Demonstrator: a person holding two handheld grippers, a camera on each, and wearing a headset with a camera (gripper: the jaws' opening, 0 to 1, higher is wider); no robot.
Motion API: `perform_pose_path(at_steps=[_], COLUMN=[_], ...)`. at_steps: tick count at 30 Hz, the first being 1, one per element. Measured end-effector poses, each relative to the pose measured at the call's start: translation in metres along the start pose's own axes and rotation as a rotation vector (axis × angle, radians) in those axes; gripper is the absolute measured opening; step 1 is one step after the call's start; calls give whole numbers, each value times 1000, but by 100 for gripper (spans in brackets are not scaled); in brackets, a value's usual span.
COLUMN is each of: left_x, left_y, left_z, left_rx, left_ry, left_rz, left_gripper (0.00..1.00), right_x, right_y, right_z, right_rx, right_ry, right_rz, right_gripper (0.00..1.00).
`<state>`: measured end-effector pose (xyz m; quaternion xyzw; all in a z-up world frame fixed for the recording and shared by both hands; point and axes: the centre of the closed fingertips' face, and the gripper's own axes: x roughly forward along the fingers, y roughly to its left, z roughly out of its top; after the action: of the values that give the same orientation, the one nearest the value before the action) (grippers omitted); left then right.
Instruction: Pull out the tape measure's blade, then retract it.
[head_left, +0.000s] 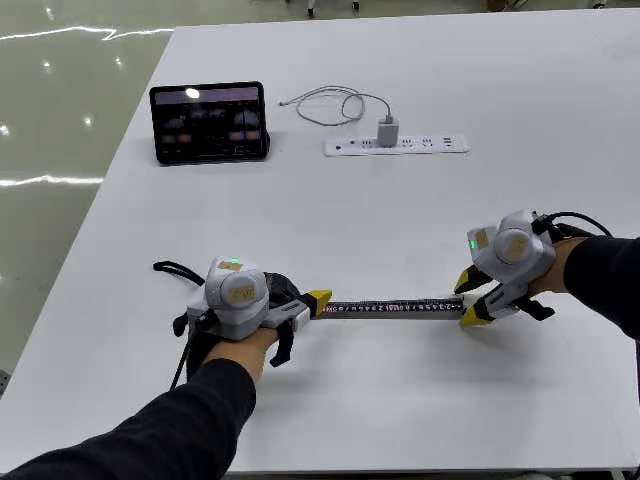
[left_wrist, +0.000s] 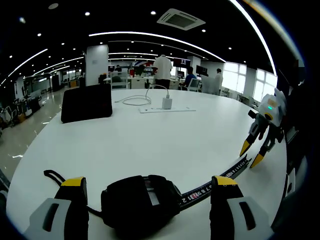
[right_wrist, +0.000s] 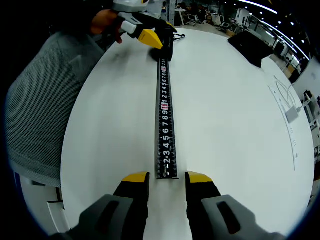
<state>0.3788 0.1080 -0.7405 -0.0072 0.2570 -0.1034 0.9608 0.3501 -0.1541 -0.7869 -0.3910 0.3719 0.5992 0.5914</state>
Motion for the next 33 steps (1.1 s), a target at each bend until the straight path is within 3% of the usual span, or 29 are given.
perform_pose_path(at_steps=[8,15,23,30,33], left_x=[1,2,6,7,7], left_y=[4,7,8,14,14], left_z=[-5,-6,-10,-12,-14], left_rx=[-5,-55,-49,-87,-75], left_ry=[2,-1,25,49,61], left_rz=[4,21,50,72,83], left_gripper=[97,88,73,67,67], right_x=[2,1,3,4,5], right_y=[2,1,-1,-2,-3], right_z=[2,2,1,0,-1], right_rx=[18,50,57,91,104], right_ry=[-14,-9,52,80,85], right_rz=[0,-3,-20,-28,-31], right_gripper=[13,12,11,12,11])
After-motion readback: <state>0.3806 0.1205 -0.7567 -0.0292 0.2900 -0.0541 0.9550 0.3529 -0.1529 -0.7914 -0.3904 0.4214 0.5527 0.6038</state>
